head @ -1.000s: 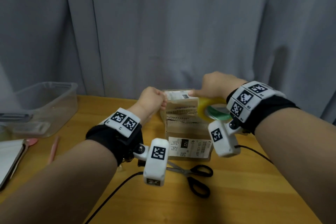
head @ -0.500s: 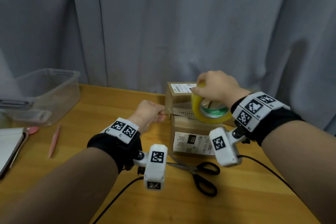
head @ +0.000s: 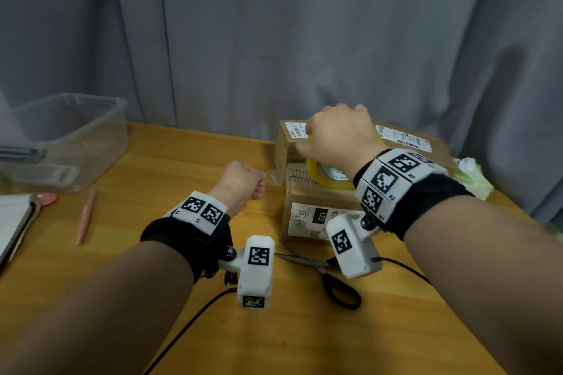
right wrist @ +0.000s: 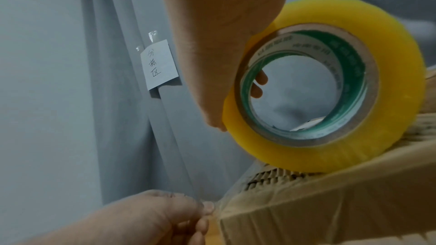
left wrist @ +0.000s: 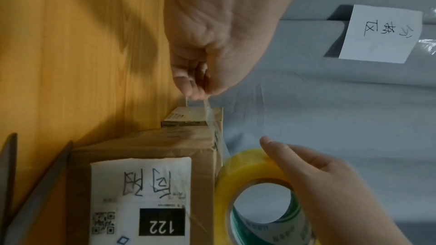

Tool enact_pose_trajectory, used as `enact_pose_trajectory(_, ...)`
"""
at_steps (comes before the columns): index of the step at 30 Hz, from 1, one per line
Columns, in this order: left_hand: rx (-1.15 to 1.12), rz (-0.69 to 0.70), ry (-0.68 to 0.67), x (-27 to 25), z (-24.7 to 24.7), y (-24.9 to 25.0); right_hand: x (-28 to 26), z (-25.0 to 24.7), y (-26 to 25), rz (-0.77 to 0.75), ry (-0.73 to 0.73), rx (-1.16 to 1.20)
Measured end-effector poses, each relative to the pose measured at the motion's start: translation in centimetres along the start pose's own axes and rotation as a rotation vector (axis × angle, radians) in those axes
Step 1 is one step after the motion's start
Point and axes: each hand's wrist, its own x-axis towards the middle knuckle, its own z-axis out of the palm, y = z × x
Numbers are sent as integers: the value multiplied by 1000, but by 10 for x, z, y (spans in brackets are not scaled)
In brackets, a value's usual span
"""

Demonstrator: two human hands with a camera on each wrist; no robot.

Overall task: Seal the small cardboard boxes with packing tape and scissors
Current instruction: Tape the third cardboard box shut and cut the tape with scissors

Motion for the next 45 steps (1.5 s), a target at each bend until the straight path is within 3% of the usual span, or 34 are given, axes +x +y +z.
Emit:
enact_pose_trajectory(7,73,-27,-14,4,19,-13,2,0,-3,-18,-25,-32)
enact_pose_trajectory(11,213,-88,-117,-4,35,-17,-4,-3,15,74,50,254)
enact_pose_trajectory(13,331,-119,-133,-4,30,-16,-7,-3,25,142,18,347)
enact_pose_trajectory(15,407,-44,-96,1,20,-12,-9,-1,29,181,-5,433)
enact_pose_trajectory(16,359,26,-121,-1,16,-6,-9,0,29,188,2,460)
enact_pose_trajectory(18,56,108,-258,-13,19,10,-7,1,29,202,27,490)
enact_pose_trajectory(20,-213,36,-409,-33,32,23,-6,2,30,229,51,524)
enact_pose_trajectory(21,-231,25,-451,-37,39,22,-6,4,32,249,60,540)
enact_pose_trajectory(25,22,46,-473,-32,38,5,-9,10,40,298,67,611)
enact_pose_trajectory(29,498,281,-534,-15,27,16,-8,12,49,321,-2,741)
enact_pose_trajectory(32,675,373,-538,-5,29,24,-4,12,53,329,-40,714)
enact_pose_trajectory(37,697,418,-498,5,30,17,5,1,53,310,-82,703)
enact_pose_trajectory(42,668,402,-516,11,26,10,-5,-5,83,271,-141,193)
enact_pose_trajectory(45,709,412,-527,9,29,12,-12,4,91,281,-154,132)
